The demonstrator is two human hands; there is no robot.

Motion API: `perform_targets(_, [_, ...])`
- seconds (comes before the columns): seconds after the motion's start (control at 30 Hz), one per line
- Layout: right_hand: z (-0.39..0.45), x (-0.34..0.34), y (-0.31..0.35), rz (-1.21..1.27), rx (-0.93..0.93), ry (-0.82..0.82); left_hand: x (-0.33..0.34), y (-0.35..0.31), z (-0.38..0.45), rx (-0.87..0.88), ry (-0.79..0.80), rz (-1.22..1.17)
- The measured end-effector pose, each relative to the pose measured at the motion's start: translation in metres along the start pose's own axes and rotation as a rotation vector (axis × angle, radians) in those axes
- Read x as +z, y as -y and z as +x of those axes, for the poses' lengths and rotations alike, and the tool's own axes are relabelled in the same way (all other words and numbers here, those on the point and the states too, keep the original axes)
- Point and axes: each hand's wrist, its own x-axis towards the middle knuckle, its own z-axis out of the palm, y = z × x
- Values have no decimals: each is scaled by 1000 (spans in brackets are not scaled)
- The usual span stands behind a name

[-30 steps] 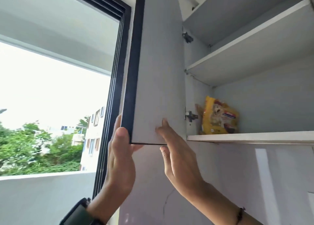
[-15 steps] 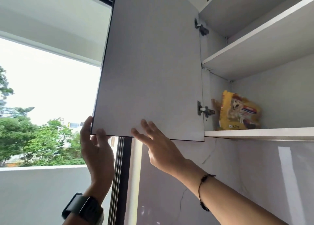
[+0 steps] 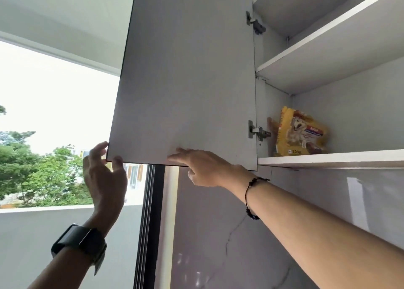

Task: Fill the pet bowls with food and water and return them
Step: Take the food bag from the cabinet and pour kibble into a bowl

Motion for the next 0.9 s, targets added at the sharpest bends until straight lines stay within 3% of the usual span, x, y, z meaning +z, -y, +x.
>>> perform_targets(0.13, [-42,-16,-30,-202,7,10,1,-16,-16,210,-55,-27])
perform_targets(0.27, [-106,-46,-60,-428,63,33,44,-27,-43,221,88,-255])
perform_targets(0.4, [-175,-87,-80,-636,221,75,92,-88,-109,237,249,-457])
perform_targets(0.6, [-250,-152,-77,-1009,455,259,156,-189,-212,-41,520,-778])
perform_targets(0.73, [-285,-186,-81,-1186,588,410,161,-260,-277,-256,717,-1043])
perform_targets(0.9, [-312,-207,-95,-1278,512,532,150,-309,-324,-500,908,-1201])
